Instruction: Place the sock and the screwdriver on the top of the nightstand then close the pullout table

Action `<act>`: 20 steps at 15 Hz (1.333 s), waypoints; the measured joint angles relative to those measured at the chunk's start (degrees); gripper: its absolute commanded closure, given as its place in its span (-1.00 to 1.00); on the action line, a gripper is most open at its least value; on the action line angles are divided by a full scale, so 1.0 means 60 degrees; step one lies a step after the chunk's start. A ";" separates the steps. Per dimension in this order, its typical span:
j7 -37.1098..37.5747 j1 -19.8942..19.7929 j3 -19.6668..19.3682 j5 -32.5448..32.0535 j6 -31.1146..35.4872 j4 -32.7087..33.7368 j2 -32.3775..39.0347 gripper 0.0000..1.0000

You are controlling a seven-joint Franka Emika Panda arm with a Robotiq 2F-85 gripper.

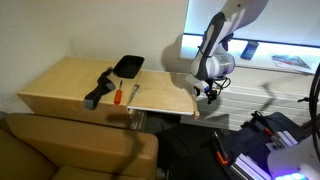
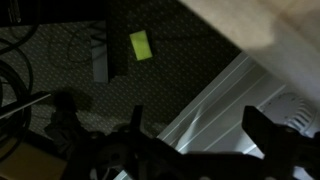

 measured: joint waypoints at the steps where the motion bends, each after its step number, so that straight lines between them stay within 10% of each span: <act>1: -0.0159 0.0032 0.0109 -0.0008 0.0019 0.0014 -0.0001 -1.00; 12: -0.2211 0.2322 0.1146 -0.0212 0.0307 0.0267 -0.0269 -1.00; 20: -0.5741 0.0173 0.2931 0.0055 0.1328 0.0054 -0.0894 -1.00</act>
